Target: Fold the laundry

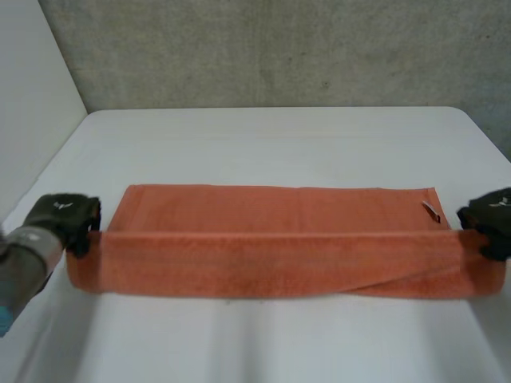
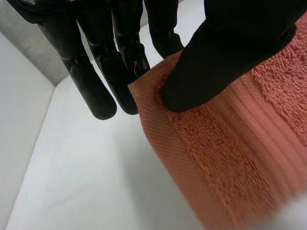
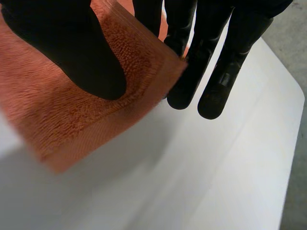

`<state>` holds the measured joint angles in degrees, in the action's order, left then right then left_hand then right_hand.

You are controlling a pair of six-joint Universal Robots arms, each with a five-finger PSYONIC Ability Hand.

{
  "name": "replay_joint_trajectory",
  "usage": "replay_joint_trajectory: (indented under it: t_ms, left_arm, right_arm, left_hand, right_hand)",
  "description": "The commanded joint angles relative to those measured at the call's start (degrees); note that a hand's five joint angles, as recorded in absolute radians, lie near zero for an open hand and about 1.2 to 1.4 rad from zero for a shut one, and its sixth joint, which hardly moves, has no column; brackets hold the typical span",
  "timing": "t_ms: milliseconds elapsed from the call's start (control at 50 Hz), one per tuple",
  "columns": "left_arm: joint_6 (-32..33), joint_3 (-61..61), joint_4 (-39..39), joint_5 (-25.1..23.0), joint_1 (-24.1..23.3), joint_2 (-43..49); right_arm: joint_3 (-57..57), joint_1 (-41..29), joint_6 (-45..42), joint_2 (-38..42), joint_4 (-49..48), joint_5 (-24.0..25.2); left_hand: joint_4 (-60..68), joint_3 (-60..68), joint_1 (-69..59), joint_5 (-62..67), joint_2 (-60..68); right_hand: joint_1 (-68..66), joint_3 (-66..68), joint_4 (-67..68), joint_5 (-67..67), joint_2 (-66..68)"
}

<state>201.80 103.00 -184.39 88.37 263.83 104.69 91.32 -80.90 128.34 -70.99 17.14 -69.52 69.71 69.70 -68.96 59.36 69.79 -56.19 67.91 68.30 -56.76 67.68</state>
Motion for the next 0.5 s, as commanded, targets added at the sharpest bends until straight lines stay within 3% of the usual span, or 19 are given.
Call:
replay_joint_trajectory:
  t_ms: [20,200,340,360,380,400,420,440,460,500]
  left_arm:
    - [0.08,-17.98,-6.59,0.14,-3.76,16.48]
    - [0.87,-33.83,-11.69,-0.21,-4.12,29.43]
    - [5.88,-40.77,-20.73,-2.66,-4.2,37.86]
    - [6.15,-40.95,-21.96,-3.63,-4.38,38.83]
    - [6.15,-40.95,-21.98,-3.64,-4.38,38.84]
    - [6.15,-40.61,-23.02,-4.68,-4.64,39.27]
    - [6.15,-40.6,-23.03,-4.69,-4.64,39.28]
    - [6.15,-40.34,-23.82,-5.39,-5.08,39.45]
    - [6.24,-39.73,-24.17,-5.48,-5.34,39.45]
    - [6.15,-38.68,-24.78,-6.18,-5.61,39.28]
  right_arm:
    - [-12.45,-5.57,3.67,13.04,-8.77,-5.88]
    - [-26.26,-9.44,3.84,24.74,-17.66,-9.32]
    - [-31.63,-11.29,3.67,30.19,-23.63,-9.85]
    - [-32.16,-11.64,3.67,30.99,-24.95,-10.2]
    - [-32.17,-11.65,3.67,31.0,-24.96,-10.2]
    - [-32.51,-12.08,3.67,31.78,-25.83,-10.46]
    - [-32.43,-12.78,3.76,32.05,-26.63,-10.73]
    - [-32.43,-12.79,3.76,32.05,-26.63,-10.73]
    - [-32.26,-13.22,4.11,31.96,-26.72,-11.16]
    - [-31.99,-13.49,4.72,31.44,-26.81,-11.69]
  left_hand:
    - [10.29,10.3,-11.04,10.64,10.21]
    - [10.29,10.3,-11.04,10.64,10.21]
    - [10.29,10.3,-11.04,10.64,10.21]
    - [10.29,10.3,-11.04,10.64,10.21]
    - [10.29,10.3,-11.04,10.64,10.21]
    - [10.29,10.3,-11.04,10.64,10.21]
    - [10.29,10.3,-11.04,10.64,10.21]
    - [-20.33,-20.32,19.58,-19.98,-20.41]
    - [-59.71,-59.7,58.96,-59.36,-59.79]
    - [-55.54,-55.53,54.79,-55.2,-55.62]
  right_hand:
    - [-23.81,12.09,11.7,-13.24,12.32]
    - [-23.81,12.09,11.7,-13.24,12.32]
    - [-23.81,12.09,11.7,-13.24,12.32]
    - [-12.38,0.66,0.27,-1.8,0.89]
    - [-12.27,0.54,0.16,-1.69,0.77]
    - [29.2,-40.92,-41.31,39.78,-40.7]
    - [46.19,-57.91,-58.3,56.76,-57.68]
    - [46.19,-57.91,-58.3,56.76,-57.68]
    - [46.19,-57.91,-58.3,56.76,-57.68]
    - [46.19,-57.91,-58.3,56.76,-57.68]
